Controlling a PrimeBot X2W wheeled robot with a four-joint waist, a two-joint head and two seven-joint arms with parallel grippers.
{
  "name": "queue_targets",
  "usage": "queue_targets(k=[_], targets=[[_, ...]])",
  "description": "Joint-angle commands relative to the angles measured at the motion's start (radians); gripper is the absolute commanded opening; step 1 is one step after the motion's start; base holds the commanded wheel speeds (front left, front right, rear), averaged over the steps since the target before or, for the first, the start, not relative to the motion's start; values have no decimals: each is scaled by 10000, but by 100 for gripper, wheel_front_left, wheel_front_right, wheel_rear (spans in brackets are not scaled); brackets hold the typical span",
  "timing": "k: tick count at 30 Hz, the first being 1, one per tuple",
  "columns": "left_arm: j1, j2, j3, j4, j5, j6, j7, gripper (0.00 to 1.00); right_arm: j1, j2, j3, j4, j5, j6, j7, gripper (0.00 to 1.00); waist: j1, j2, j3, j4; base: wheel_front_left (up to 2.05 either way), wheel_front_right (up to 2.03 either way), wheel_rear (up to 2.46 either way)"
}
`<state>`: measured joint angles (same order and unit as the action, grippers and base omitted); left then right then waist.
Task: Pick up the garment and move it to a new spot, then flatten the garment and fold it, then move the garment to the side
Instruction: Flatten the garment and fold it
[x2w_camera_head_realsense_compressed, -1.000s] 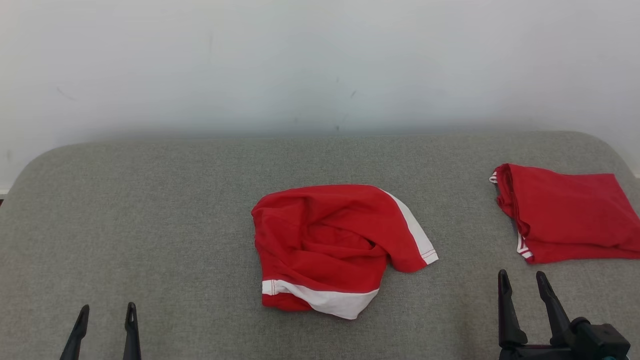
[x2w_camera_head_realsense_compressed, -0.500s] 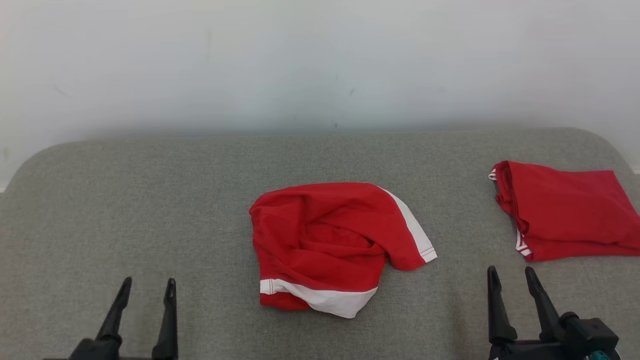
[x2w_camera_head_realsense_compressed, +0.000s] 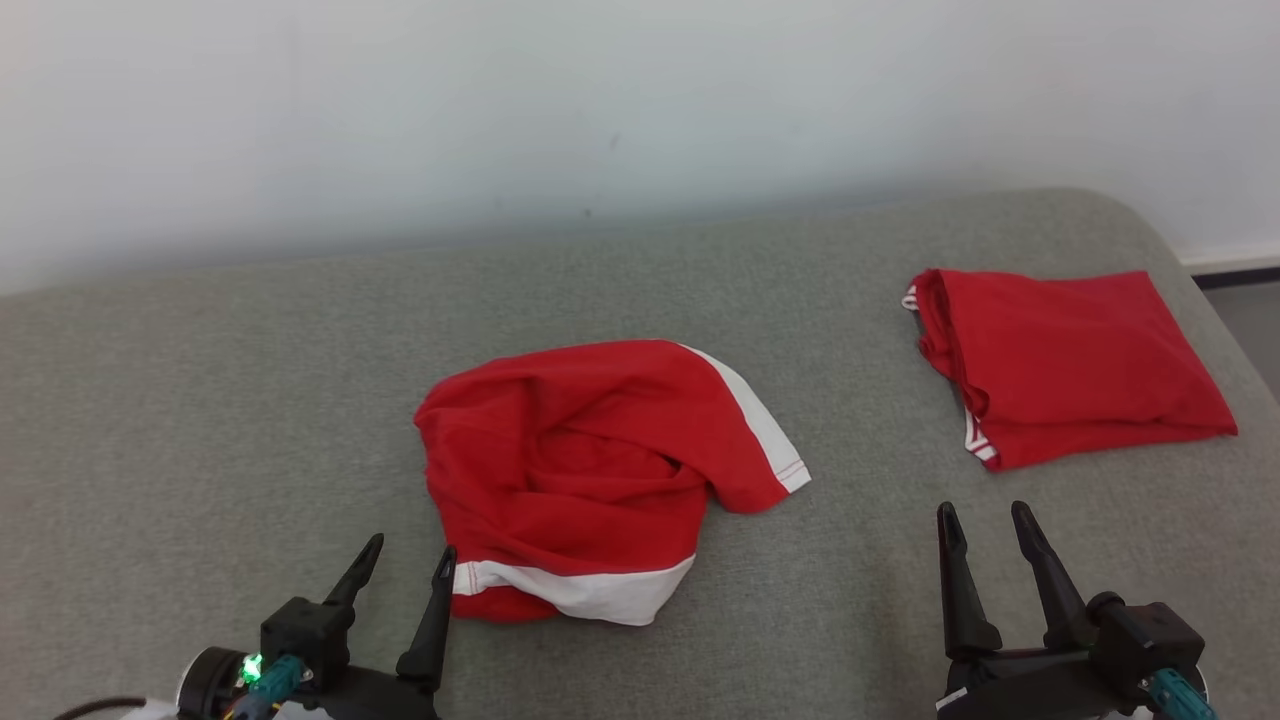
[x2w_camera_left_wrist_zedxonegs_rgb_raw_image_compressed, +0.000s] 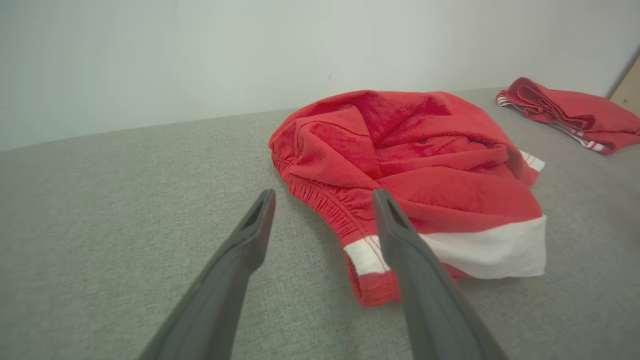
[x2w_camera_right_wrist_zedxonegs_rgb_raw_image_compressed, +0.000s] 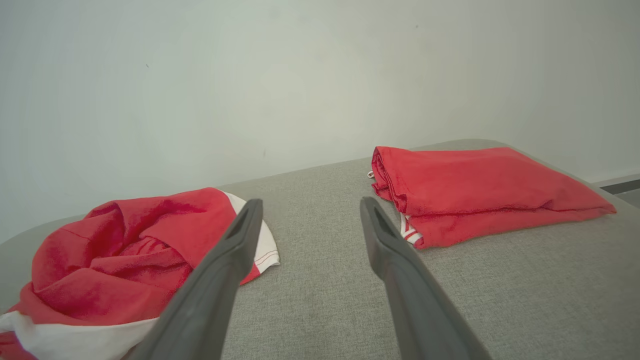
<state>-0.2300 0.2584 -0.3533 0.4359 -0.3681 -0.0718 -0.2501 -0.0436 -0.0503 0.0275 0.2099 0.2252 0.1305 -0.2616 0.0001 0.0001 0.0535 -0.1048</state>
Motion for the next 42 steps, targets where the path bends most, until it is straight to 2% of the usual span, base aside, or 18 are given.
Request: queue_targets(k=[1, 12, 13, 14, 15, 19, 25, 34, 37, 41, 42], targets=[[-164, -15, 9, 79, -3, -8, -20, 100, -93, 1, 19, 1, 28, 10, -27, 100, -1, -1, 313, -322, 0, 0, 0], [-834, -340, -490, 1968, -516, -437, 248, 100, -250, 1, -31, 2, 144, 10, -27, 100, -1, -1, 626, -744, 0, 0, 0], [-907, -348, -526, 2044, -552, -476, 219, 87, -254, -1, -37, 3, 146, 10, -27, 100, -1, -1, 626, -743, 0, 0, 0], [-962, -382, -519, 2108, -640, -500, 177, 33, -241, -1, -59, 2, 144, 10, -27, 100, -1, -1, 619, -731, 0, 0, 0], [-1004, -406, -559, 2153, -673, -507, 138, 0, -224, -4, -103, -15, 144, 10, -27, 100, -1, -1, 604, -695, 0, 0, 0], [-1128, -354, -644, 1975, -661, -527, -6, 0, -133, 1, -190, -117, 93, 10, -27, 100, -1, -1, 542, -441, 0, 0, 0], [-1083, -286, -548, 1029, -552, -412, -128, 0, 55, -1, -382, -131, 37, 10, -27, 100, -1, -1, 417, 467, 0, 0, 0], [448, 94, -504, -987, -756, 123, 362, 0, -42, -2, -464, -74, 2, 10, -27, 100, -1, -1, 338, 1685, 0, 0, 0], [1337, 206, -470, -1617, -1001, 348, 721, 0, -79, -1, -487, 31, -39, 10, -27, 100, -1, -1, 382, 1948, 0, 0, 0], [1686, 174, -535, -1698, -1067, 420, 751, 0, -109, -1, -422, 157, -54, 10, -27, 100, -1, -1, 396, 2053, 0, 0, 0], [1751, 173, -551, -1632, -1033, 463, 758, 44, -115, -1, -385, 201, -52, 10, -27, 100, -1, -1, 389, 2075, 0, 0, 0]])
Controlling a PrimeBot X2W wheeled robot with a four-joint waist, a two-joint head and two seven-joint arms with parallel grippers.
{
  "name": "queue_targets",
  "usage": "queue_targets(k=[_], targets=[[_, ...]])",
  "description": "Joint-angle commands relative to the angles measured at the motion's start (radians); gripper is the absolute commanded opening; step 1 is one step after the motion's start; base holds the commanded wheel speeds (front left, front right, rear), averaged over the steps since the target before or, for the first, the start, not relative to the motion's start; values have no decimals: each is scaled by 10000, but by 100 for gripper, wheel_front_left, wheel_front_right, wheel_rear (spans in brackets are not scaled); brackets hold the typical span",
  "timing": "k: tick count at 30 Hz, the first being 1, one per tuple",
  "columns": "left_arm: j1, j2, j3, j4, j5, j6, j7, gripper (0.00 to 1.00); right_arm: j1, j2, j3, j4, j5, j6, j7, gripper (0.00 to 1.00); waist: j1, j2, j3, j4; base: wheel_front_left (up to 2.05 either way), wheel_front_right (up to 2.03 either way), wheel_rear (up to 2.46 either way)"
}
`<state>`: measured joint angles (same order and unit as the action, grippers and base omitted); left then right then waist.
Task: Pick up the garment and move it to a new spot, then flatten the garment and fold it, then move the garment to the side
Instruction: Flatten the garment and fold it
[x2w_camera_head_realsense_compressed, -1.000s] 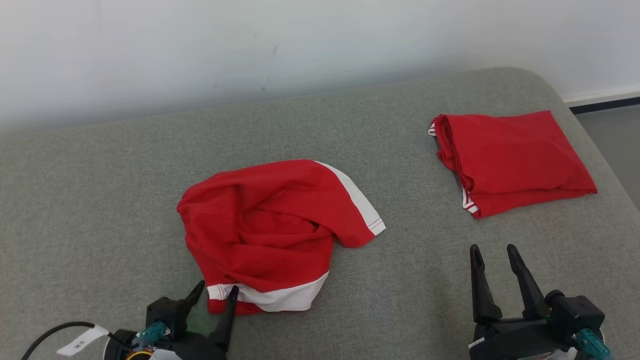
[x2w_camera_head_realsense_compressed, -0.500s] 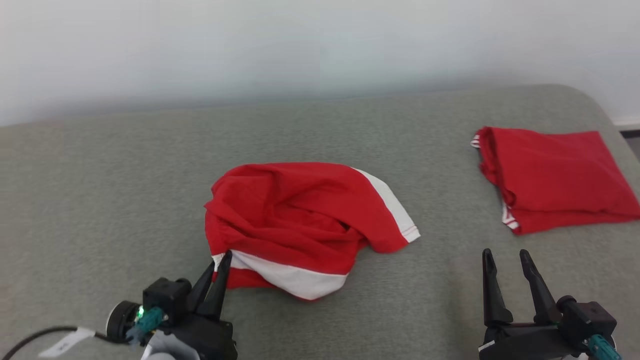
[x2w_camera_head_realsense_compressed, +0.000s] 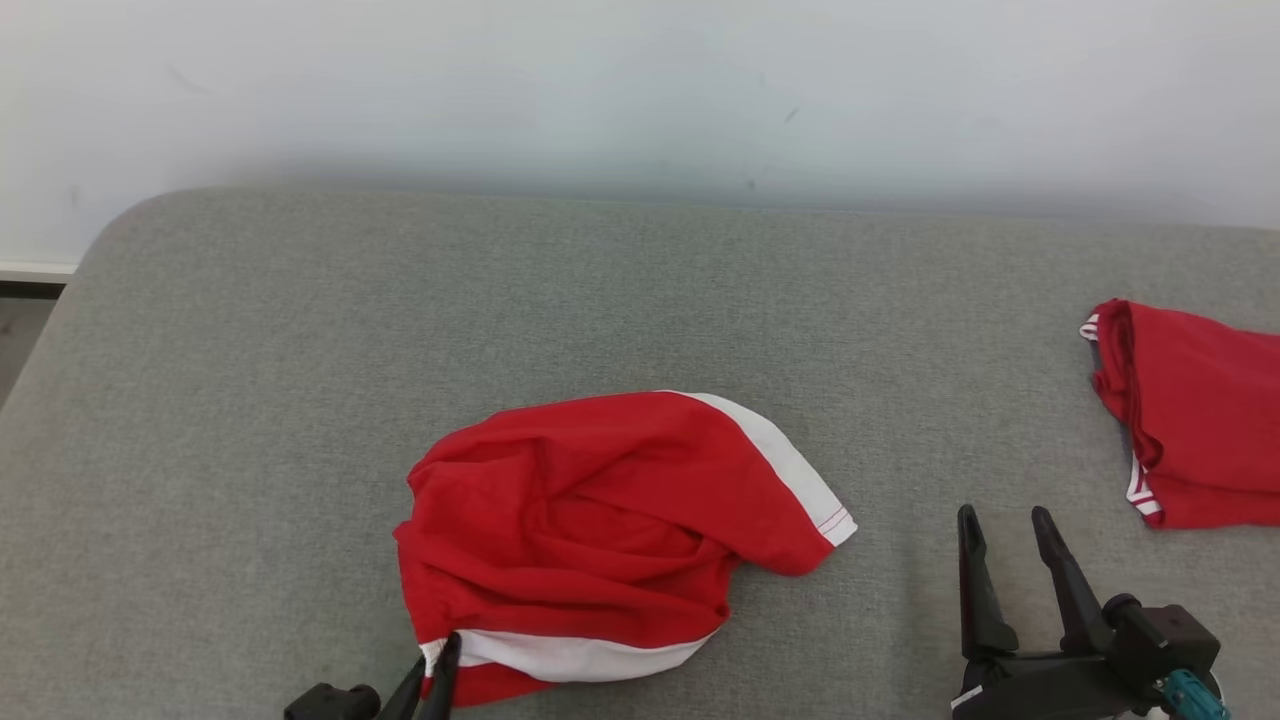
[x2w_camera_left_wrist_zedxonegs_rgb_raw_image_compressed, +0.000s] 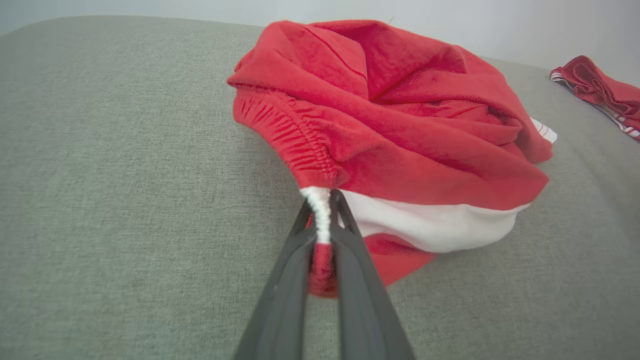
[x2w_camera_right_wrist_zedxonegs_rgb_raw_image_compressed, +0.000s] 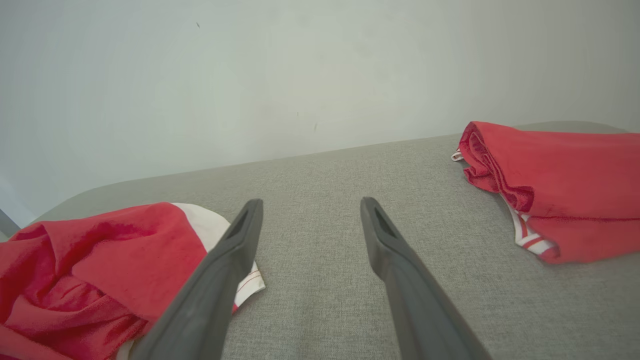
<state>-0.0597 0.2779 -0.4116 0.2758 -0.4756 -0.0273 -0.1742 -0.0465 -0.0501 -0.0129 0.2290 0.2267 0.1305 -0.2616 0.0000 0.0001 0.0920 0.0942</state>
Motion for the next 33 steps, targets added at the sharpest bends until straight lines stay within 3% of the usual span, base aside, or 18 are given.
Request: queue_targets(k=[1, 14, 20, 30, 31, 32, 33], targets=[[75, 26, -49, 43, 176, 59, 21, 97, -81, -4, 52, 51, -58, 10, -27, 100, 0, -1, -6, 107, 0, 0, 0], [-311, -179, 483, -753, 711, 488, -899, 100, -820, -6, 1062, 2136, 320, 10, -27, 100, 0, -1, -175, 455, 0, 0, 0], [-157, -217, 886, -982, 1001, 697, -922, 100, -1777, -73, 1399, 3867, 615, 10, 96, 100, 0, -1, -213, 776, 0, 0, 0], [-84, -383, 1524, -960, 1367, 457, -928, 100, -3422, -103, 1855, 7104, 959, 10, 813, 100, 0, -1, -137, 1417, 0, 0, 0], [-97, -435, 1555, -943, 1388, 450, -928, 100, -3541, -77, 1977, 7301, 1029, 12, 782, 42, 0, -1, -120, 1475, 0, 0, 0], [-97, -470, 1615, -937, 1419, 402, -929, 100, -3666, -66, 2103, 7451, 1093, 15, 720, 0, 0, -1, -109, 1511, 0, 0, 0], [-69, -490, 1674, -920, 1459, 377, -929, 100, -3797, -66, 2227, 7566, 1136, 15, 658, 0, 0, -1, -107, 1530, 0, 0, 0]])
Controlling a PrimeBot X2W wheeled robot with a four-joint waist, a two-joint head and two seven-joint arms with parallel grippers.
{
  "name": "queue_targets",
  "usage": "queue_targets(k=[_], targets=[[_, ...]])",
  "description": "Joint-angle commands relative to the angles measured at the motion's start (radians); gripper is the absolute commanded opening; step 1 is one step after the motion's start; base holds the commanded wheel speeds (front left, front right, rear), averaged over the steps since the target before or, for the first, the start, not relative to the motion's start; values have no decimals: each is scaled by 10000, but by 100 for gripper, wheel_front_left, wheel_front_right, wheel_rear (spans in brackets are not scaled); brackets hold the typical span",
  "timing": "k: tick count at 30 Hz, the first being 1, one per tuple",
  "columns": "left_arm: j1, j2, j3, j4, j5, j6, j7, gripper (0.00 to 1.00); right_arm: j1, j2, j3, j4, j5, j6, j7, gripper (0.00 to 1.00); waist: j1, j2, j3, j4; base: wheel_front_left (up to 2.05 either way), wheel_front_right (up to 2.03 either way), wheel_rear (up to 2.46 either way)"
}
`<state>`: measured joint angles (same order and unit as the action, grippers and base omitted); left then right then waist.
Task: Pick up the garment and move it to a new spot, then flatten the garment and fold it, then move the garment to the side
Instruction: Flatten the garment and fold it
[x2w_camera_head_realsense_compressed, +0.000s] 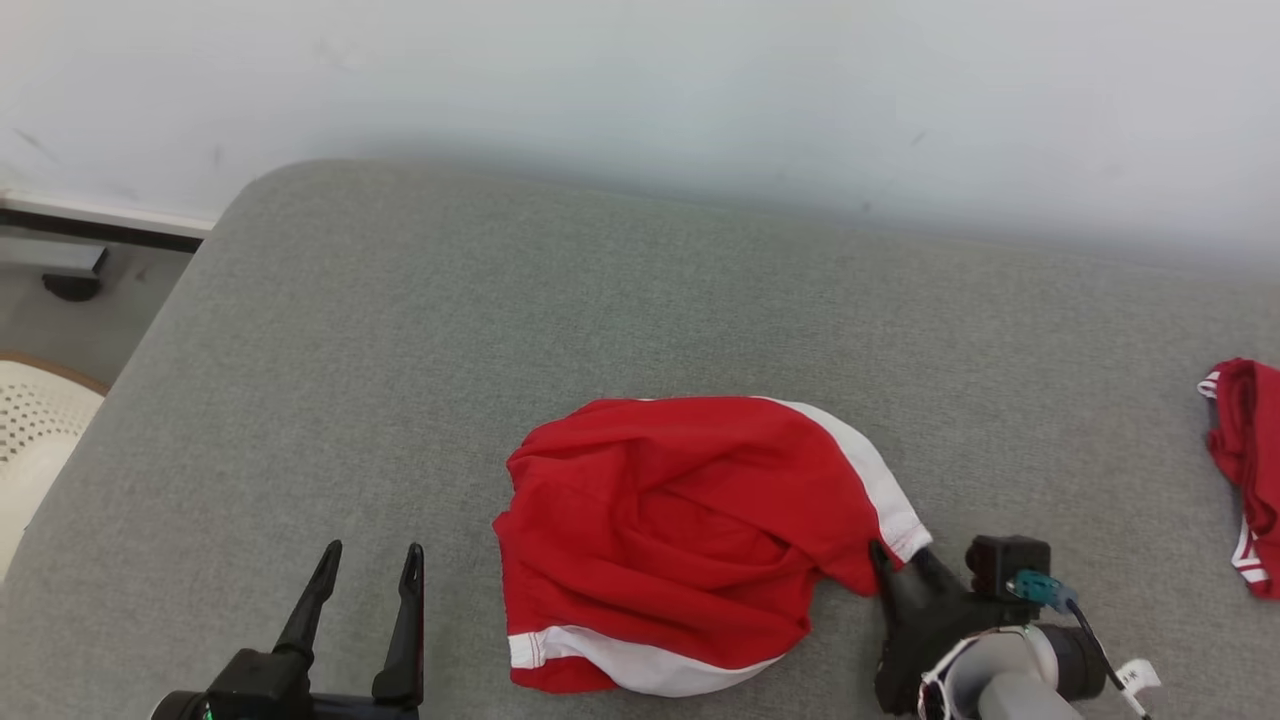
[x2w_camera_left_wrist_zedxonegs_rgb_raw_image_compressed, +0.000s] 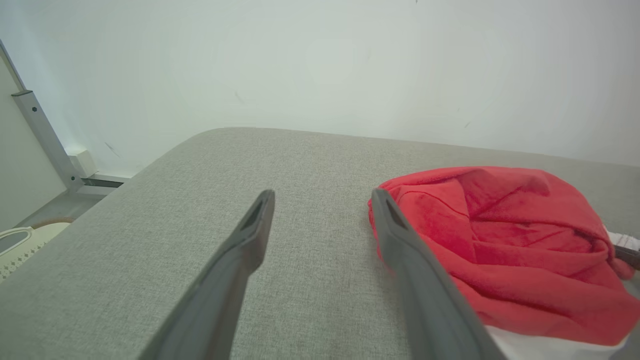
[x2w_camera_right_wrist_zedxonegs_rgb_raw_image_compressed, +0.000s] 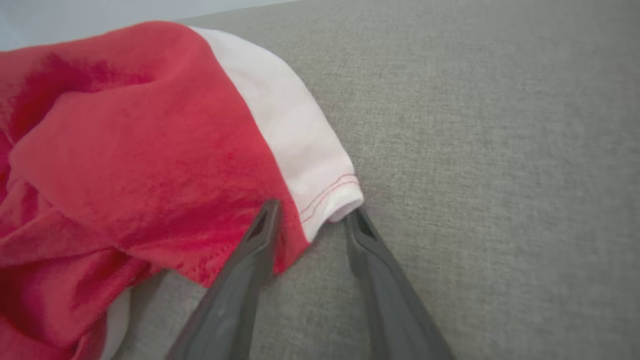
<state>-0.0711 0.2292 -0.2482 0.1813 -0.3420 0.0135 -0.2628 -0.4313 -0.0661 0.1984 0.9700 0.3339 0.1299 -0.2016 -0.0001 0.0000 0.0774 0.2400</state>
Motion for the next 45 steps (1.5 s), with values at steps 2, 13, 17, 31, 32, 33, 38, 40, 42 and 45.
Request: queue_targets(k=[2, 13, 17, 31, 32, 33, 38, 40, 42, 45], targets=[[87, -91, 121, 38, 195, -84, -43, 100, -345, -64, 289, 242, 172, 19, -136, 0, 1, 0, 66, 105, 0, 0, 0], [-29, -509, 245, 232, 514, -422, -43, 100, -3263, -1480, 792, 134, 321, 18, -476, 0, 1, 0, 5, 467, 0, 0, 0], [-165, -684, 210, 343, 644, -575, -43, 100, -4515, -1599, 1302, 384, 244, 18, -185, 0, 1, 0, 112, 779, 0, 0, 0], [-492, -1216, 492, 637, 958, -922, -43, 100, -5708, -1369, 2398, 2177, 528, 18, -398, 100, 1, 0, 385, 853, 0, 0, 0], [-455, -1215, 568, 622, 984, -930, -43, 100, -5556, -1346, 2492, 2115, 599, 18, -463, 100, 1, 0, 354, 768, 0, 0, 0], [-420, -1217, 618, 608, 1023, -952, -43, 100, -5424, -1364, 2560, 2027, 700, 18, -491, 100, 1, 0, 332, 702, 0, 0, 0], [-260, -1249, 811, 594, 1137, -1009, -43, 100, -4212, -1558, 3027, 1224, 1461, 18, -612, 100, 1, 0, 172, 460, 0, 0, 0], [-154, -1272, 884, 556, 1171, -1002, -43, 100, -3632, -1699, 3221, 807, 1740, 18, -620, 100, 1, 0, 98, 376, 0, 0, 0], [-54, -1297, 966, 521, 1191, -1017, -43, 100, -3053, -1858, 3345, 360, 2026, 18, -625, 100, 1, 0, 25, 309, 0, 0, 0], [40, -1309, 1079, 475, 1233, -1062, -44, 100, -2006, -2055, 3425, -332, 2336, 18, -630, 100, 1, 0, -89, 247, 0, 0, 0]])
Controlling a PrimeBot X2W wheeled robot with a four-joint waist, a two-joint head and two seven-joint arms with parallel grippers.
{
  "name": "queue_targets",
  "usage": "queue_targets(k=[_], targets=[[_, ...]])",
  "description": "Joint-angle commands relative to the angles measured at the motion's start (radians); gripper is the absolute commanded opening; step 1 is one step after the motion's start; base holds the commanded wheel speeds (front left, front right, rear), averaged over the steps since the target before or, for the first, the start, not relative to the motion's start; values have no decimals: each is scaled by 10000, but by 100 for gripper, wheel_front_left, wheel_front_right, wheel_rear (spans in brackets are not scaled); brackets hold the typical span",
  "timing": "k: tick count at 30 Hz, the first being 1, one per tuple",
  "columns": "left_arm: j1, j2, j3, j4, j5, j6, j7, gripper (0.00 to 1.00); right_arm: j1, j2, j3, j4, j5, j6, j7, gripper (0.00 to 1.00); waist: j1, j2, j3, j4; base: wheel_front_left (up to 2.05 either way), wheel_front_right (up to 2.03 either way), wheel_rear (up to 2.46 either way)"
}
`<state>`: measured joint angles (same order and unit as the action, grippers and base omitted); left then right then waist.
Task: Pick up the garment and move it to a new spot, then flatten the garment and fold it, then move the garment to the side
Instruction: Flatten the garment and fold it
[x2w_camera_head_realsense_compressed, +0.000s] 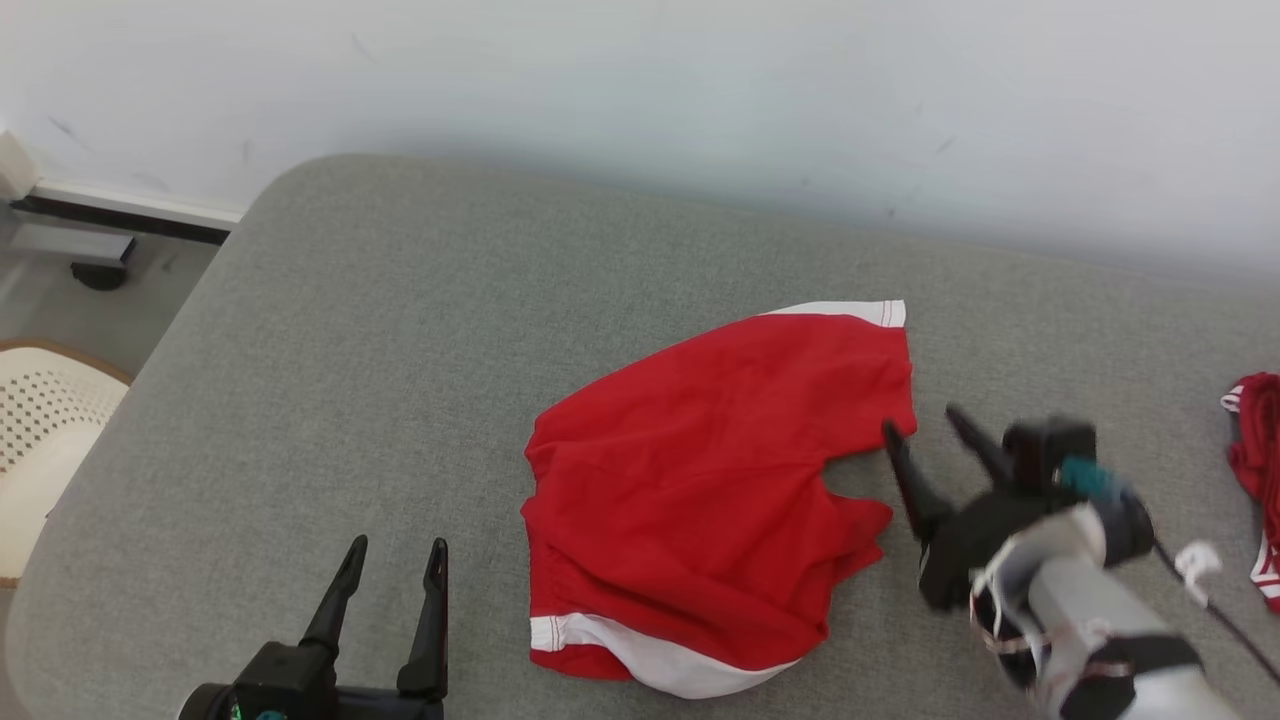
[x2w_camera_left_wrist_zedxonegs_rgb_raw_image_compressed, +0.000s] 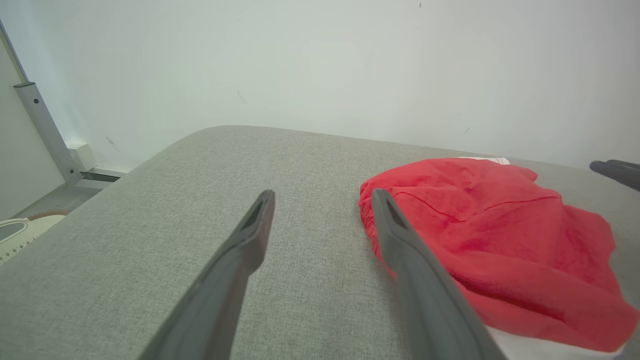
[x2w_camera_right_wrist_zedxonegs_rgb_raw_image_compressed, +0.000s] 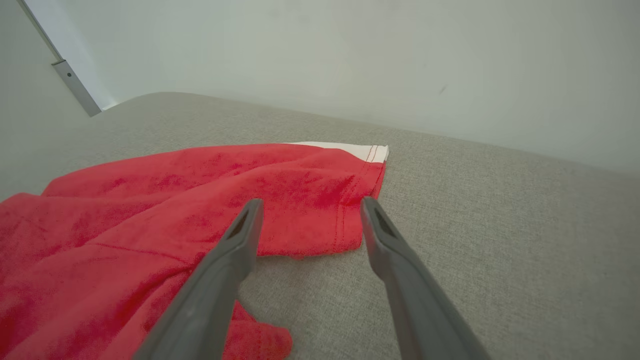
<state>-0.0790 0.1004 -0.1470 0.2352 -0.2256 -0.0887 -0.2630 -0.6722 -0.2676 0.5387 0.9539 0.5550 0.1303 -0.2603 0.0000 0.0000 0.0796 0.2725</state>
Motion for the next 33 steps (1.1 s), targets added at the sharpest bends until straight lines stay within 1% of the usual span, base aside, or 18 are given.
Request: queue_targets(k=[1, 6, 9, 11, 13, 19, 20, 21, 27, 30, 33], targets=[[182, -23, 96, -63, 87, -56, -42, 100, 715, -140, 50, -378, 135, 14, -44, 100, 0, 0, -150, -89, 0, 0, 0], [334, -18, 308, -155, 168, -59, -42, 100, 2147, -218, 100, -1321, -11, 14, -47, 100, 0, 0, -266, -164, 0, 0, 0], [412, -19, 403, -183, 190, -79, -42, 100, 2744, -47, 33, -1605, -38, 14, -48, 100, 0, 0, -272, -185, 0, 0, 0], [381, -46, 414, -181, 224, -97, -42, 100, 2919, -23, 78, -1593, -239, 14, -48, 100, 0, 0, -259, -165, 0, 0, 0], [307, -58, 413, -155, 259, -132, -42, 100, 3011, 142, 36, -1578, -275, 14, -30, 100, 0, 0, -243, -119, 0, 0, 0], [163, -102, 343, -93, 282, -202, -42, 100, 2710, 359, 65, -924, -713, 14, 293, 100, 0, 0, -170, 139, 0, 0, 0], [171, -104, 346, -68, 282, -220, -42, 100, 2651, 435, 98, -794, -748, 14, 296, 27, 0, 0, -172, 172, 0, 0, 0], [173, -112, 346, -57, 291, -231, -42, 100, 2616, 493, 89, -711, -780, 14, 282, 0, 0, 0, -177, 201, 0, 0, 0], [363, -123, 455, -28, 352, -230, -42, 100, 2340, 502, -100, -531, -817, 14, 69, 0, 0, 0, -262, 80, 0, 0, 0], [389, -145, 483, -13, 329, -228, -42, 100, 2277, 272, -459, -746, -727, 14, 3, 0, 0, 0, -379, -66, 0, 0, 0], [435, -163, 513, -6, 329, -237, -42, 100, 2456, -1, -1020, -1297, -603, 14, -36, 0, 0, 0, -509, -231, 0, 0, 0]])
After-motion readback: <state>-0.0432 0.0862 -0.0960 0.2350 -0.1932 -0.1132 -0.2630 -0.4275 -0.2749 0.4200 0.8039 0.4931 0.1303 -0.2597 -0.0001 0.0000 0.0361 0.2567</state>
